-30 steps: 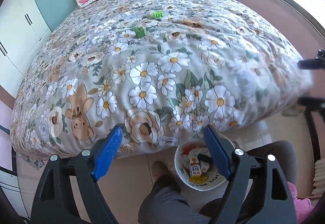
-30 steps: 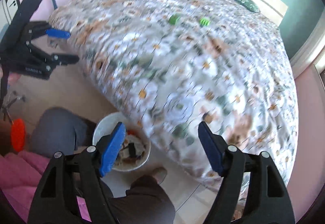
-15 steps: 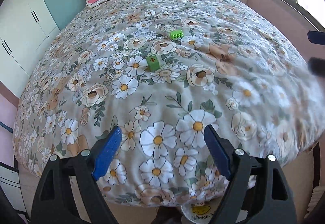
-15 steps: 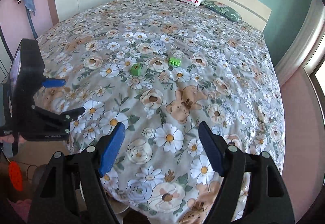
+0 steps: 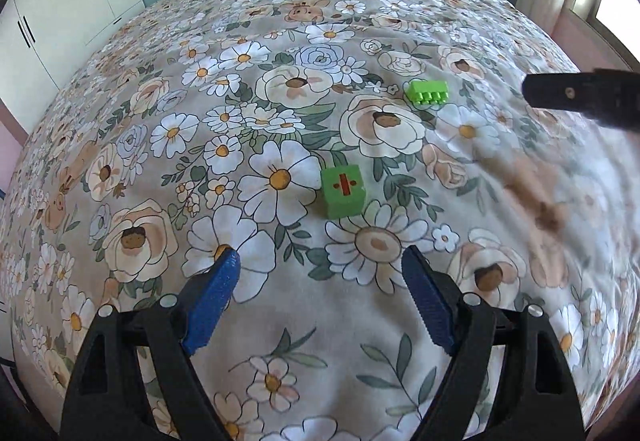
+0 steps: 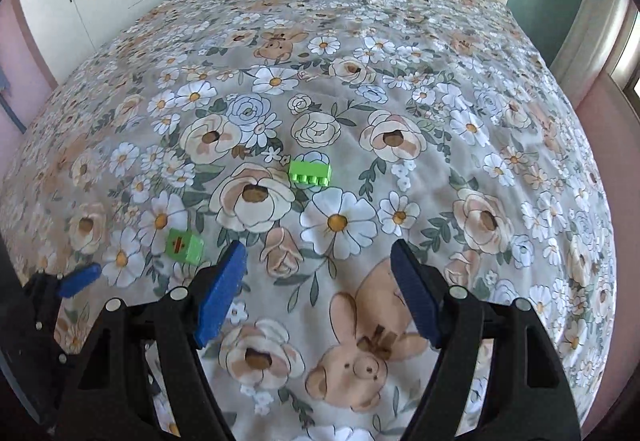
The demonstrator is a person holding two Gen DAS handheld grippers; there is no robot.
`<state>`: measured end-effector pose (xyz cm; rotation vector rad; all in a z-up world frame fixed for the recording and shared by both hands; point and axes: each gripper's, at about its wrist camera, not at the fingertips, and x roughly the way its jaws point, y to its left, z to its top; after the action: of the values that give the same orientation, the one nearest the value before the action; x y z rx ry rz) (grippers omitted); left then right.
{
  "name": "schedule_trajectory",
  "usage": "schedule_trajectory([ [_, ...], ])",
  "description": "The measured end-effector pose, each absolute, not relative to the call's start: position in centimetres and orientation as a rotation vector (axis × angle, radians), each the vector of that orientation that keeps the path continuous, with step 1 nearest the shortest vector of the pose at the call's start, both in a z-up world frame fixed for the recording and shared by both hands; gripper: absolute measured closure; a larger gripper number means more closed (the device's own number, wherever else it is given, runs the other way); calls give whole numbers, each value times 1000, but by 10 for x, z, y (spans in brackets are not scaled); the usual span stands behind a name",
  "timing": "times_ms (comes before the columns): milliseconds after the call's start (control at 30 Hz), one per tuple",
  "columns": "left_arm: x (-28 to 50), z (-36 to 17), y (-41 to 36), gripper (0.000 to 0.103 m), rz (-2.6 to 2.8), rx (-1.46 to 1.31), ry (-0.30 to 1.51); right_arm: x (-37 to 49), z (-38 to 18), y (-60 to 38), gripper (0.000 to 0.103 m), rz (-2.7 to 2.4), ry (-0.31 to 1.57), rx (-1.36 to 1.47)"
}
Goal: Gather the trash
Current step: 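Grasp the green cube with left tool while right tool grasps the green block, then lift the green cube and green block with both tools off the bed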
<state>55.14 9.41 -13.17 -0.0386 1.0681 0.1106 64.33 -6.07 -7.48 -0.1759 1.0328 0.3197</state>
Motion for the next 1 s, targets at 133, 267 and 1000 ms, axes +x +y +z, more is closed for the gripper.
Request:
schedule_trajectory([
  [133, 570, -147, 101, 18, 113, -59, 1066, 692, -109, -45, 29, 294, 1070, -140],
  [267, 586, -158, 104, 18, 108, -73, 1061, 729, -138, -35, 29, 278, 1099, -103],
  [1000, 613, -181, 105, 71, 54, -116, 1074, 756, -181, -29, 58, 272, 1113, -65],
])
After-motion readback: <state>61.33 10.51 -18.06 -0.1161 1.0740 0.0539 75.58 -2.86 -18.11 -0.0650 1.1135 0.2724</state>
